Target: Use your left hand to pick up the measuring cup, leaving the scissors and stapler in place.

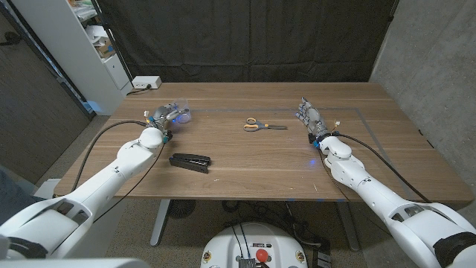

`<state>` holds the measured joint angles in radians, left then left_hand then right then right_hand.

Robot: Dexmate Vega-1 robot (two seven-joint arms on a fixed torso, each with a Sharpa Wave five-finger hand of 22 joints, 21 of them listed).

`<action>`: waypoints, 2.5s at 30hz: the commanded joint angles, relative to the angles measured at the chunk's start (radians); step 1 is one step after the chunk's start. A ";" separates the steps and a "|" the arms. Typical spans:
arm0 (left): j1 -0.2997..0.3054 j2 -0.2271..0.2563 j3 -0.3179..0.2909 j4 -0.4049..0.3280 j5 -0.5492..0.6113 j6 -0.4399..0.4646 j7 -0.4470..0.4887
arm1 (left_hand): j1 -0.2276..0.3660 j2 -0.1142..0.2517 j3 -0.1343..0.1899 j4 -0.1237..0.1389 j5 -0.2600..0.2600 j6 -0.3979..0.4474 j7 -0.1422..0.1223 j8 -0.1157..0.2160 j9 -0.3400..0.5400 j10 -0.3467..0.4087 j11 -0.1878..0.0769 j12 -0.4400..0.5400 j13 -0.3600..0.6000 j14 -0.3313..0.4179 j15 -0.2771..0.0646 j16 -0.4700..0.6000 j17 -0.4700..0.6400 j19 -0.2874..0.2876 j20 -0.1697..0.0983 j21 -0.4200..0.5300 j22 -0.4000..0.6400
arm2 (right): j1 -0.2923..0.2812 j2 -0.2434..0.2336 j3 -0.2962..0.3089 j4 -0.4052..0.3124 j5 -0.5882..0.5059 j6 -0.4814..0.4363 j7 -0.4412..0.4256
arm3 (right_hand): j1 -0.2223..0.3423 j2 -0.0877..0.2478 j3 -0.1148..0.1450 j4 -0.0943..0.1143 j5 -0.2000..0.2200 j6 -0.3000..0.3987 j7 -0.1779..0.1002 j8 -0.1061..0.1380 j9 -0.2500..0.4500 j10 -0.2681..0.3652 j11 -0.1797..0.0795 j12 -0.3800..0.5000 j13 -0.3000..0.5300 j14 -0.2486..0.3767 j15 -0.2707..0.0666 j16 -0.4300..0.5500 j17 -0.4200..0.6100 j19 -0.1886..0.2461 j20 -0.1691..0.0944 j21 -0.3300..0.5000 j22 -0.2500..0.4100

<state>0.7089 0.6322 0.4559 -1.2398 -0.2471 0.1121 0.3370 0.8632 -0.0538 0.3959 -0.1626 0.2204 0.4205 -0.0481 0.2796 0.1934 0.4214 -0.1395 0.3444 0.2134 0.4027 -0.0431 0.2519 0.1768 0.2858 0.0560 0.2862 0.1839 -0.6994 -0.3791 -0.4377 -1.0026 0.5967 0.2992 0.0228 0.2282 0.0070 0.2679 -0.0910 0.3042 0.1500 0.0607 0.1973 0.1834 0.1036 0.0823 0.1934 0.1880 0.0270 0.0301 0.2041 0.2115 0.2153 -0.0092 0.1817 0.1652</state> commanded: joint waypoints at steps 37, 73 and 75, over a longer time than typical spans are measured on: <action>0.175 0.085 -0.111 -0.235 -0.108 -0.061 0.058 | 0.024 0.039 -0.009 0.015 -0.031 0.014 0.005 -0.014 0.003 0.008 0.003 -0.010 0.016 -0.003 -0.028 -0.017 0.005 -0.012 0.014 -0.010 0.004 | -0.051 -0.035 0.004 -0.138 -0.010 -0.010 -0.033 | 0.001 0.004 -0.007 -0.001 0.011 0.014 0.001 0.003 0.006 0.015 -0.002 0.008 0.004 0.008 0.005 0.007 0.002 0.006 0.004 0.010 0.005; 0.300 0.199 -0.212 -0.436 -0.091 -0.015 0.071 | -0.037 0.021 -0.044 0.039 -0.035 -0.052 0.029 -0.059 0.004 -0.056 0.043 -0.052 0.026 -0.072 0.009 -0.054 0.008 -0.068 0.048 -0.046 0.004 | -0.049 -0.036 0.003 -0.170 -0.017 -0.010 -0.045 | 0.001 0.005 -0.008 -0.003 0.014 0.017 0.003 0.003 0.006 0.020 -0.003 0.008 0.004 0.016 0.004 0.009 0.002 0.007 0.004 0.010 0.005; 0.309 0.204 -0.220 -0.449 -0.090 -0.009 0.077 | -0.040 0.021 -0.045 0.039 -0.035 -0.053 0.029 -0.060 0.004 -0.057 0.044 -0.053 0.026 -0.075 0.011 -0.055 0.008 -0.069 0.049 -0.047 0.004 | -0.048 -0.036 0.002 -0.172 -0.018 -0.012 -0.046 | 0.001 0.005 -0.008 -0.003 0.014 0.018 0.004 0.003 0.006 0.020 -0.002 0.008 0.004 0.017 0.004 0.009 0.002 0.007 0.004 0.010 0.005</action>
<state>0.9804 0.8090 0.2715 -1.6316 -0.3417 0.0884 0.3987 0.8340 -0.0286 0.3552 -0.1256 0.1828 0.3746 -0.0182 0.2201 0.1929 0.3669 -0.0965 0.2921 0.2352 0.3329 -0.0317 0.2027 0.1792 0.2208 0.1056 0.2397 0.1837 -0.7520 -0.4144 -0.4345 -1.1657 0.5824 0.2893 -0.0196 0.2282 0.0070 0.2638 -0.0951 0.3121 0.1572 0.0643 0.1973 0.1884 0.1163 0.0804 0.1934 0.1879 0.0323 0.0356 0.2041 0.2113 0.2152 -0.0090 0.1817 0.1651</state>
